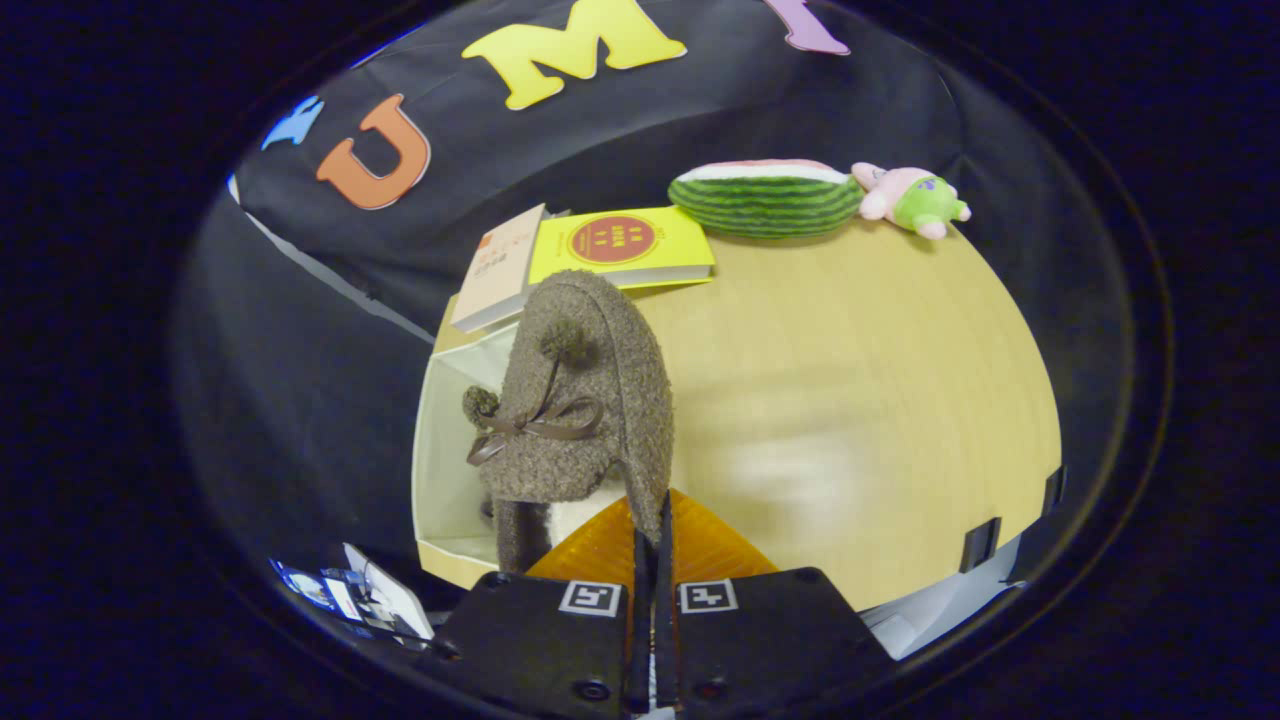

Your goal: Open the storage box then place both shoes into the box .Put the left shoe in first, then the right shoe, with the right side of both shoes facing outward in a uniform manner.

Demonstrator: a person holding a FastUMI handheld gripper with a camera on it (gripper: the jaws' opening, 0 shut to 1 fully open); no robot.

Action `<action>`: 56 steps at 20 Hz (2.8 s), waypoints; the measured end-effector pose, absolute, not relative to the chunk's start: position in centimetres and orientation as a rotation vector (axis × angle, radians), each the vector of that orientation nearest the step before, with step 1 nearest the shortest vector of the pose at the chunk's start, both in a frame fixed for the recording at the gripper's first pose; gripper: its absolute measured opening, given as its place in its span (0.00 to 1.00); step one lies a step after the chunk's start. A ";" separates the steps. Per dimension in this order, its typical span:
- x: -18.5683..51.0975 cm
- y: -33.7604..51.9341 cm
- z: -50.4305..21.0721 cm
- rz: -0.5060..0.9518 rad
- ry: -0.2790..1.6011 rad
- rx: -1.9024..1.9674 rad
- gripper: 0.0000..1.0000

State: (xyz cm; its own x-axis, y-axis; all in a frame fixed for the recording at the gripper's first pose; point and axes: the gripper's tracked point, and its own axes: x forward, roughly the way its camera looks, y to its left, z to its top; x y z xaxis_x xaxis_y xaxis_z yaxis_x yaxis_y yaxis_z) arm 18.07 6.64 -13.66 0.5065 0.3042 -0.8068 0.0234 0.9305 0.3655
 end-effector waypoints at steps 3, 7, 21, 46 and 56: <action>18.4 11.3 -12.5 0.217 1.001 0.354 0.08; 20.1 15.4 -12.8 0.213 0.961 0.410 0.08; 21.9 16.2 -17.0 0.146 0.858 0.373 0.15; 10.8 5.7 1.4 -0.005 0.086 0.034 1.00; 3.1 4.1 1.9 -0.075 -0.108 0.000 1.00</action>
State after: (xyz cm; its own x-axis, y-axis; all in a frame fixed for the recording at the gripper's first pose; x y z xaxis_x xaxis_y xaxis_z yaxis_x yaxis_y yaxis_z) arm 3.11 4.09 1.92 0.9913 -0.0753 0.1080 0.0752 0.9972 0.0045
